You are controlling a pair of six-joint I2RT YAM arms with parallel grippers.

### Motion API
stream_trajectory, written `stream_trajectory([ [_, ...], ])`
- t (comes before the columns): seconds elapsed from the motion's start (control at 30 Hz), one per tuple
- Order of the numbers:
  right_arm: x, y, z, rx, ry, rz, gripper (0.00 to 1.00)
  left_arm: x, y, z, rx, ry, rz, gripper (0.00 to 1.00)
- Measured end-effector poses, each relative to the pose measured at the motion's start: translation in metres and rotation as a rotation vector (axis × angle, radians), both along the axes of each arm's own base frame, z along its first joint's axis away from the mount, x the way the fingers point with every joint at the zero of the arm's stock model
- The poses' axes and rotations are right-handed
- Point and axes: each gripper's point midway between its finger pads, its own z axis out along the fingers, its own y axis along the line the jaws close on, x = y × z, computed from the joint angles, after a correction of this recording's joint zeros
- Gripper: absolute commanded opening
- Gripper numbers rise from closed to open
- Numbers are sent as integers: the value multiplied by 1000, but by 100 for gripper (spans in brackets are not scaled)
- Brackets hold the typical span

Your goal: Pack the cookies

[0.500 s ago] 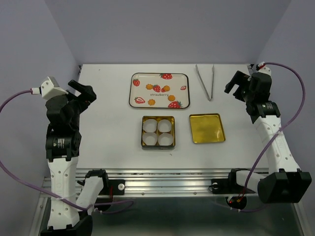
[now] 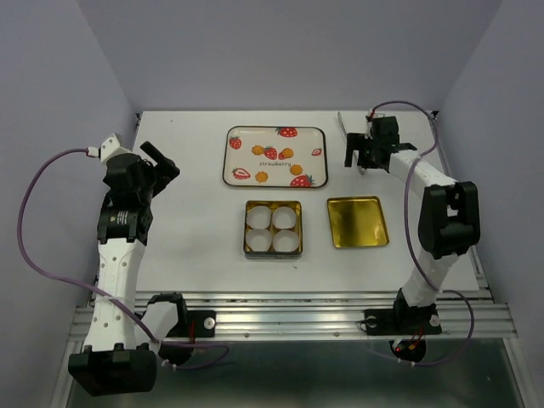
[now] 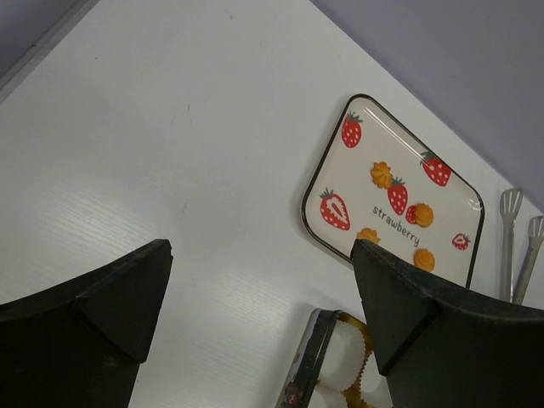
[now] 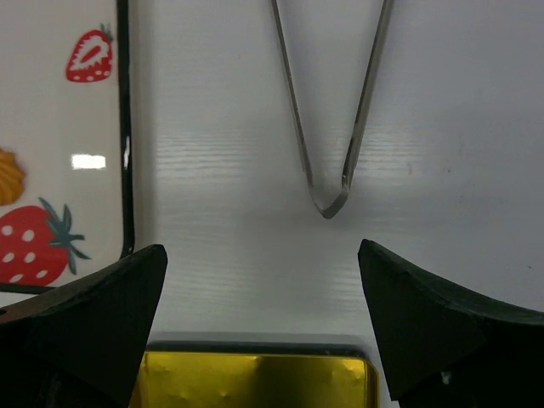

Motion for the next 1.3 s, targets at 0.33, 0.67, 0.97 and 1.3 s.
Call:
stream_trajectory([
  [0.33, 40, -18, -58, -167, 88, -48, 100, 7, 2, -3, -7, -4, 14, 99],
  [0.67, 74, -21, -85, -179, 92, -100, 100, 8, 4, -6, -11, -5, 32, 99],
  [0.97, 98, -21, -84, -157, 38, -151, 100, 13, 4, -16, -16, 26, 34, 99],
  [1.3, 120, -21, -86, -113, -2, -160, 98, 13, 6, -16, -13, 25, 46, 99],
])
